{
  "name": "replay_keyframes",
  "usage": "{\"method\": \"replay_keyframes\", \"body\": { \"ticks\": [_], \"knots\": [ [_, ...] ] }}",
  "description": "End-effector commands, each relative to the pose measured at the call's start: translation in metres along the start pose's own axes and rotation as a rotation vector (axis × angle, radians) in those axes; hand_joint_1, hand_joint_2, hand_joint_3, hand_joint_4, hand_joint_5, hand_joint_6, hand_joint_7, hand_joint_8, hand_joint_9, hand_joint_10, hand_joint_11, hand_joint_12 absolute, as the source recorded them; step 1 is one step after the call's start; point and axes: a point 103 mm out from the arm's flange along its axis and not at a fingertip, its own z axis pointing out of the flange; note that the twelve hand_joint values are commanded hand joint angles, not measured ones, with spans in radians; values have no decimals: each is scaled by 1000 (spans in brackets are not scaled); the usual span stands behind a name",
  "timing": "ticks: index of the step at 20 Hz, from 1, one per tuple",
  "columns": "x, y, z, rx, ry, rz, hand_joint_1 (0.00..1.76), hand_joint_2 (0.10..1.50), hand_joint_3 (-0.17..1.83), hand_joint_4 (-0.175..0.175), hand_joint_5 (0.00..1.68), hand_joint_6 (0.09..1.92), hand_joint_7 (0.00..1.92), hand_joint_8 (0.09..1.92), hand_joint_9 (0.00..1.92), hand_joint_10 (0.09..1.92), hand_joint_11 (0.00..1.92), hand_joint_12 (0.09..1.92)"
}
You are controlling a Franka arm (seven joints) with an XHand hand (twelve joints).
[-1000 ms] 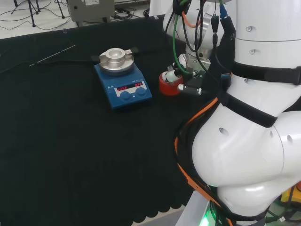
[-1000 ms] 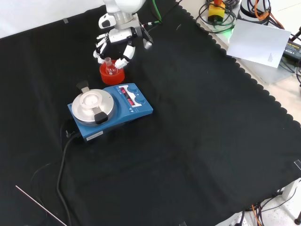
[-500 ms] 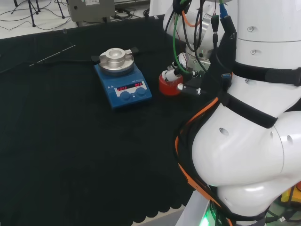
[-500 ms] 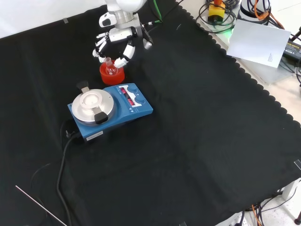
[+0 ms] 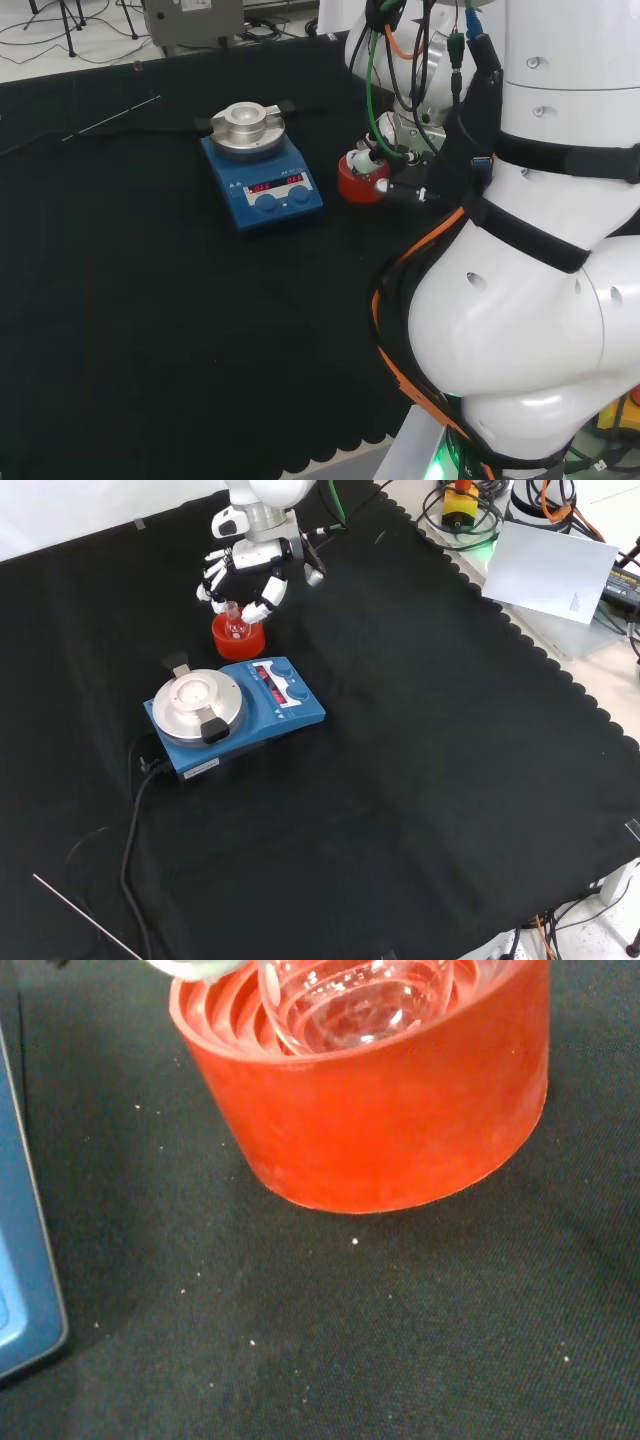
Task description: Pick up the round-bottom flask.
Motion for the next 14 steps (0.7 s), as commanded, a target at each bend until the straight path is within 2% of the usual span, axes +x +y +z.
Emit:
{"method": "replay_keyframes", "body": {
  "ticks": [1,8,10,11,12,14],
  "knots": [
    [1,1,0,-4,-1,1,829,764,606,-34,731,746,360,594,500,596,0,1308],
    [6,4,-2,-36,-16,9,835,839,617,-26,794,801,402,600,542,594,0,1361],
    [8,4,-3,-52,-18,12,911,1012,352,85,812,1107,436,608,572,594,9,1386],
    [8,4,-4,-57,-17,13,933,1068,256,114,818,1185,454,608,589,591,20,1389],
    [9,4,-6,-62,-15,11,945,1099,200,128,823,1226,467,608,603,589,32,1390],
    [10,4,-10,-71,-13,7,958,1122,157,135,830,1254,487,606,620,584,49,1387]
  ]
}}
